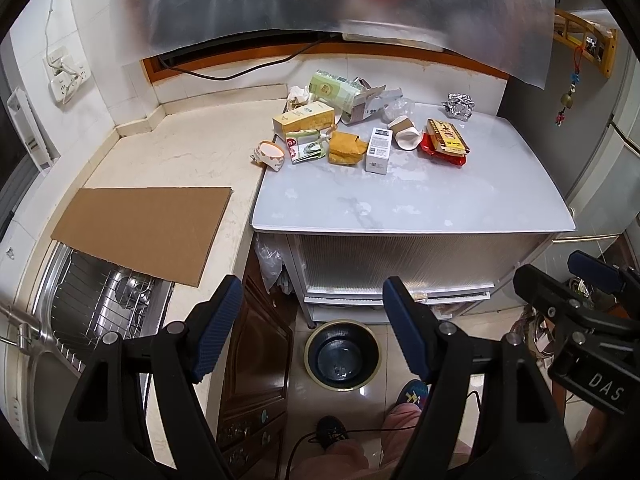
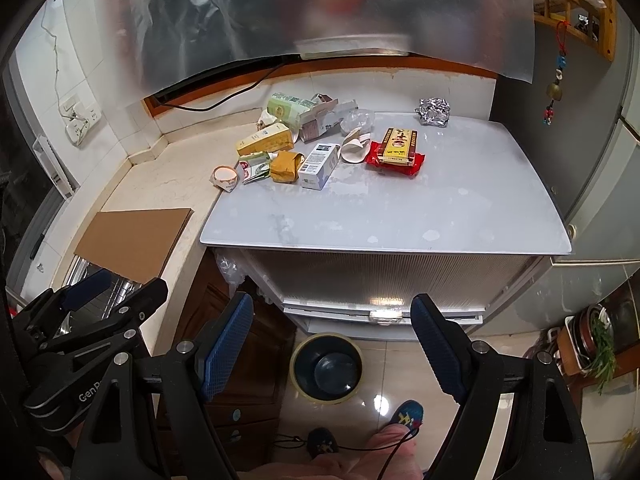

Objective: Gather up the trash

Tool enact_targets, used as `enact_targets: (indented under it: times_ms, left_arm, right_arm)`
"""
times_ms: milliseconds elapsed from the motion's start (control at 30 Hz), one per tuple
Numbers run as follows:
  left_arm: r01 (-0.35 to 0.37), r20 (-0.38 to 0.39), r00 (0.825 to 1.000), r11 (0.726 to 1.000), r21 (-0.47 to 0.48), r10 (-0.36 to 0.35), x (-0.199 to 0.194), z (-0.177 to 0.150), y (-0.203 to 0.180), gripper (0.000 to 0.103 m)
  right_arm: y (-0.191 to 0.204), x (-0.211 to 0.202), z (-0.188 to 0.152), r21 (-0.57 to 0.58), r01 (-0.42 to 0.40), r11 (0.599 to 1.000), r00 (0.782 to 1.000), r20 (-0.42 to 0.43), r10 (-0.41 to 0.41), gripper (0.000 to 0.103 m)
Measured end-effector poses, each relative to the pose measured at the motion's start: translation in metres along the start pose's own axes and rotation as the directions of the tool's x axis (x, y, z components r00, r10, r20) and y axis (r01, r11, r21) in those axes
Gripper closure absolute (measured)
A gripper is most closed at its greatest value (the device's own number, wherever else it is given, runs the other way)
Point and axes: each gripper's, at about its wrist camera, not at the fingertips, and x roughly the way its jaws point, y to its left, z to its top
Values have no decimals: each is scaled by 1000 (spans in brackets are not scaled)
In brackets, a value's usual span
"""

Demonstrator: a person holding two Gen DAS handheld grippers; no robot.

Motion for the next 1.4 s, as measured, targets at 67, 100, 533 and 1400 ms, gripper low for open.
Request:
enact_targets:
  times_ms: [67, 100, 533, 1400]
  left_arm:
    - [0, -5, 1000, 1000, 1, 0, 2, -1, 0, 33]
    - [1, -7, 1000, 1000, 2, -1, 3, -1, 0, 33]
    - [5, -16, 1000, 1000, 17, -5, 9, -2, 7, 33]
    - [28, -25, 999, 1000, 11, -28, 28, 10, 40, 33]
  right_arm:
    - [2, 1, 0, 0, -2, 1000, 1000, -3, 2, 22]
    - [2, 0, -1, -1, -3, 1000, 1000, -3, 3, 22]
    - [13, 2, -11, 15, -2, 1000, 1000, -9, 2, 25]
    - [53, 15, 5, -16, 8, 1000, 1000, -18, -8, 29]
